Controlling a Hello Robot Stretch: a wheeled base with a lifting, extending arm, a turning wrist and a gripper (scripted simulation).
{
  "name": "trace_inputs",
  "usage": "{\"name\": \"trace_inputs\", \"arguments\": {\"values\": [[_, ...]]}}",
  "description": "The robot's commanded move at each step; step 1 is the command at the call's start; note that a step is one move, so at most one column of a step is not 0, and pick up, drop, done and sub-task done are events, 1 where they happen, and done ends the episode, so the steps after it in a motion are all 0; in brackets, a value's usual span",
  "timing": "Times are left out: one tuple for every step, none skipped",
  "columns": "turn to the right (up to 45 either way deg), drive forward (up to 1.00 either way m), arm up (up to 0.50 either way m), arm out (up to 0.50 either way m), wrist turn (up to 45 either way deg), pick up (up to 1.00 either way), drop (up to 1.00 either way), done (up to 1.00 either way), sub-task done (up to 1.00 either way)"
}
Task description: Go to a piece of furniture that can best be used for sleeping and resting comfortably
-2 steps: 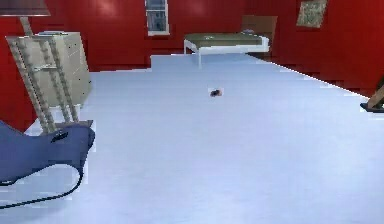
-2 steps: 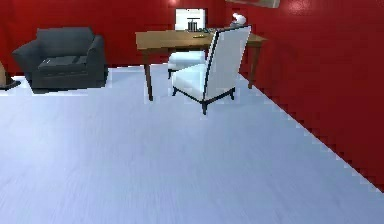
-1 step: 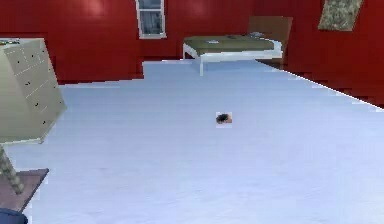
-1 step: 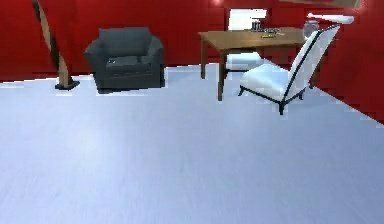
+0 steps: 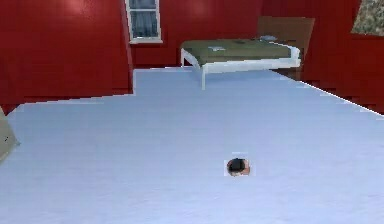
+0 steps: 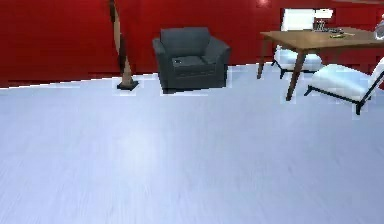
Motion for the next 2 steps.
{"name": "trace_inputs", "arguments": {"values": [[0.0,1.00,0.00,0.00,0.0,0.00,0.00,0.00,0.00],[0.0,0.75,0.00,0.00,0.0,0.00,0.00,0.00,0.00]]}}
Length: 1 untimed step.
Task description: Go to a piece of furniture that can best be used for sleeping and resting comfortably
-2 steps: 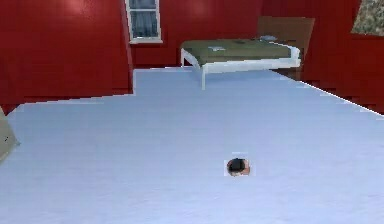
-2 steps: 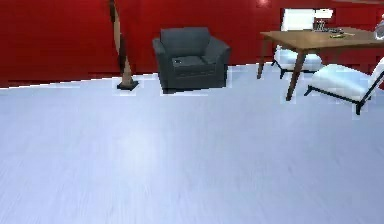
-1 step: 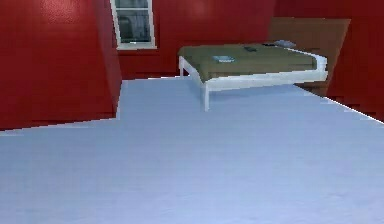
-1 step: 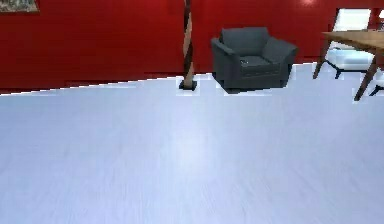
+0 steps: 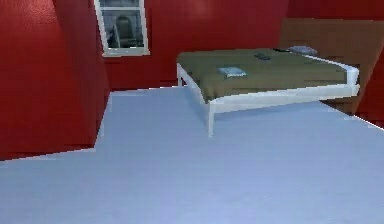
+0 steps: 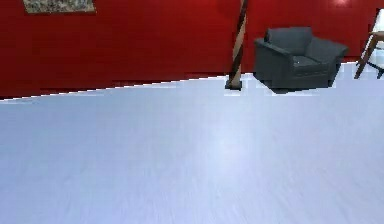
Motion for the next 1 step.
{"name": "trace_inputs", "arguments": {"values": [[0.0,1.00,0.00,0.00,0.0,0.00,0.00,0.00,0.00]]}}
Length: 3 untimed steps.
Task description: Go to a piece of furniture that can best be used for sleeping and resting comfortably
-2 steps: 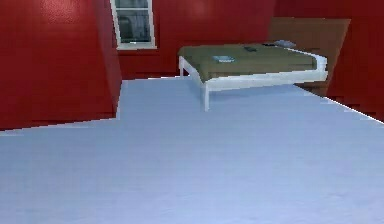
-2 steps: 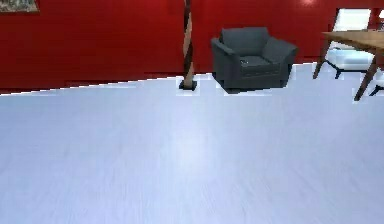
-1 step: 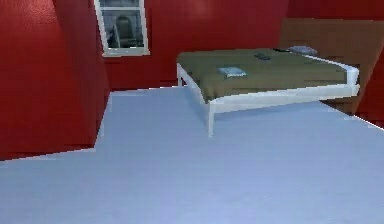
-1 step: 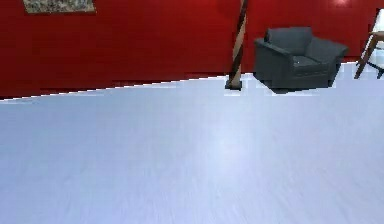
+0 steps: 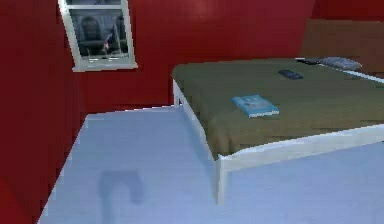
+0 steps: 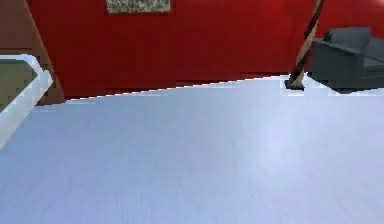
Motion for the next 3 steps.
{"name": "trace_inputs", "arguments": {"values": [[6.0,0.00,0.00,0.00,0.0,0.00,0.00,0.00,0.00],[0.0,0.45,0.00,0.00,0.0,0.00,0.00,0.00,0.00],[21.0,0.00,0.00,0.00,0.0,0.00,0.00,0.00,0.00]]}}
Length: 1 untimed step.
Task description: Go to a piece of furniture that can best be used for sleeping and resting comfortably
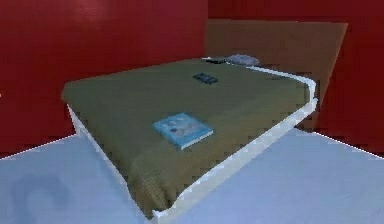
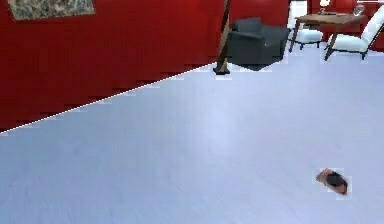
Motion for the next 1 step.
{"name": "trace_inputs", "arguments": {"values": [[0.0,0.00,0.00,0.00,0.0,0.00,0.00,1.00,0.00]]}}
